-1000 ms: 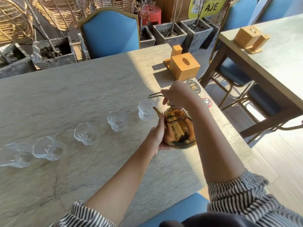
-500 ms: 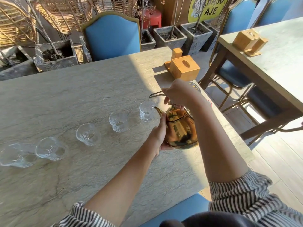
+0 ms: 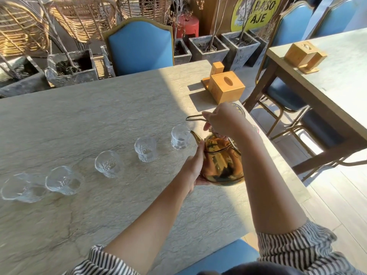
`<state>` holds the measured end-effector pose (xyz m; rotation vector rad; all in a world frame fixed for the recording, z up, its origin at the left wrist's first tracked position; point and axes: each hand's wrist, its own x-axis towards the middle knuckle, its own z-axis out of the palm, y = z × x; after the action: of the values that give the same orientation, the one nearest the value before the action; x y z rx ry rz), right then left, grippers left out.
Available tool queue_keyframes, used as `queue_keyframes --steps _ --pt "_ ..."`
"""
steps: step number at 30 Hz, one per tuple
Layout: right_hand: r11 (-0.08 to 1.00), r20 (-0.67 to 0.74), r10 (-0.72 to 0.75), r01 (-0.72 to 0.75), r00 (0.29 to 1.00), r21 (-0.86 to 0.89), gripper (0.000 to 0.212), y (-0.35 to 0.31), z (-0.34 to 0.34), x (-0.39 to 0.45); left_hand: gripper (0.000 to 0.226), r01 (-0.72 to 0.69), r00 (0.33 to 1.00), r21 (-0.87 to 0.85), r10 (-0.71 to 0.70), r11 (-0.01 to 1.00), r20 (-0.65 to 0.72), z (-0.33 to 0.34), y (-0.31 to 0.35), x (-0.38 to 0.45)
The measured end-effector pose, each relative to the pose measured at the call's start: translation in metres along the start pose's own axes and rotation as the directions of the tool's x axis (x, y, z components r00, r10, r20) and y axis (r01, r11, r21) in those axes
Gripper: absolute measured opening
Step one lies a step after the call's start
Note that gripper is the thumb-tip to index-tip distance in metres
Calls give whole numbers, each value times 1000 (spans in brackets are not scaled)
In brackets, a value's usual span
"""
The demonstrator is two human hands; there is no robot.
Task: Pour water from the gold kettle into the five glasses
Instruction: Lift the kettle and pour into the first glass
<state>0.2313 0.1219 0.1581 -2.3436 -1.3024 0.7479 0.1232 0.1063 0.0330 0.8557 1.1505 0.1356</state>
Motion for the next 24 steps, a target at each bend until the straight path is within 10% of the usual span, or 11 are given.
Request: queue_keyframes --steps 15,24 --pt "983 -207 30 8 978 183 61 40 37 -12 128 -83 985 58 91 995 -146 -16 -21 21" --pt "977 -246 -51 100 968 191 59 29 31 -26 86 -116 980 64 125 991 -152 -23 -9 -8"
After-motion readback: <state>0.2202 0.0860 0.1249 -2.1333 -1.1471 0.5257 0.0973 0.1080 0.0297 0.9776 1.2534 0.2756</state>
